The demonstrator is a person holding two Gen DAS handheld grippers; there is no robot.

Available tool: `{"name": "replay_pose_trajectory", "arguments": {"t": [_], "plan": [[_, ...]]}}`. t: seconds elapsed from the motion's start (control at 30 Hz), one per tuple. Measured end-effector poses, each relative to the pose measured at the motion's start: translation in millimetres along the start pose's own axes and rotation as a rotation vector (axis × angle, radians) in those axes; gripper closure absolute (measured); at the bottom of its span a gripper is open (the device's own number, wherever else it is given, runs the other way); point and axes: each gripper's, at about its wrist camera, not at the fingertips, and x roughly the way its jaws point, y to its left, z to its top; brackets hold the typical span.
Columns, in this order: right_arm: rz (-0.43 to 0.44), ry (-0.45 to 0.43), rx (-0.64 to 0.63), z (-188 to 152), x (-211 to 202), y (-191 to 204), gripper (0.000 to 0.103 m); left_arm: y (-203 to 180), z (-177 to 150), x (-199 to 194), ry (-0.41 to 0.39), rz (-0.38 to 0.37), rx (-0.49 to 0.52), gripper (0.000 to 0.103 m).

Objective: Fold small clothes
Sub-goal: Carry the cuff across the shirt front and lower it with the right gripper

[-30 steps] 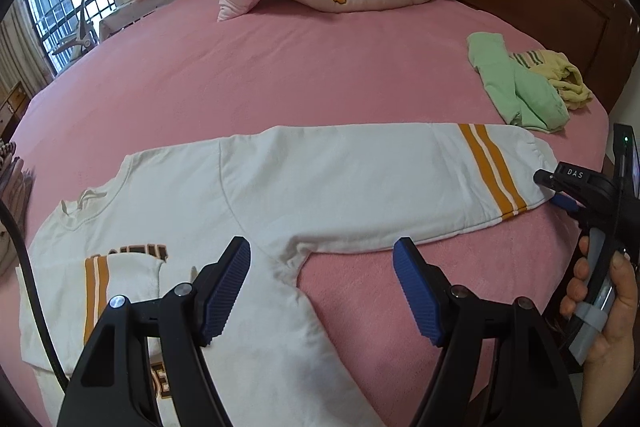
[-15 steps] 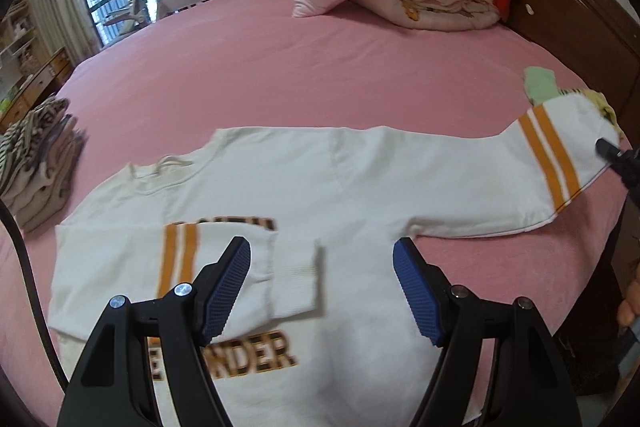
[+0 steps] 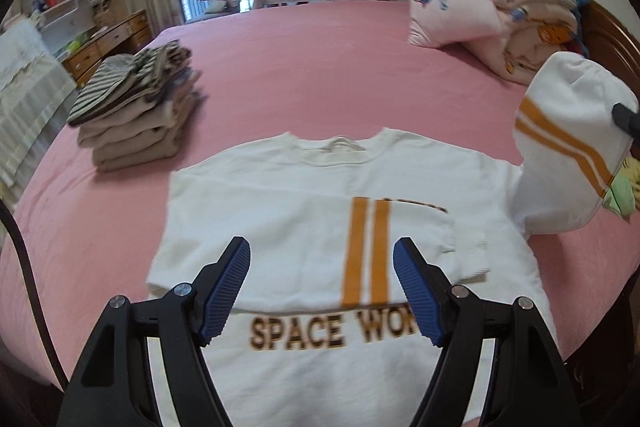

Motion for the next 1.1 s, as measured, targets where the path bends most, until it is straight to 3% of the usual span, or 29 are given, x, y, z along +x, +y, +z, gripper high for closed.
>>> {"name": "replay_pose_trajectory", "arguments": {"t": [0.2, 0.37, 0.57, 0.73, 1.1], "plan": [[0.057, 0.114, -0.137, -39.7, 53.8, 84.9, 0.097, 57.9, -19.5, 6.6, 0.006, 0.019, -0.077, 0.026], [0.075, 0.236, -0.138, -85.3, 95.3, 116.9, 0.097, 90.9, -33.1, 22.4, 0.042, 0.028, -0.136, 0.026], [0.091, 0.326, -0.127, -128.0, 116.8, 133.0, 0.097, 101.9, -41.0, 34.9, 0.070, 0.036, -0.171, 0.026], [0.091, 0.328, -0.178, -137.5, 119.3, 144.1, 0.096, 105.9, -44.0, 44.8, 0.090, 0.021, -0.190, 0.026], [0.110, 0.341, -0.180, -148.5, 130.9, 144.2, 0.096, 110.7, -42.3, 69.1, 0.147, -0.120, -0.277, 0.026]]}}
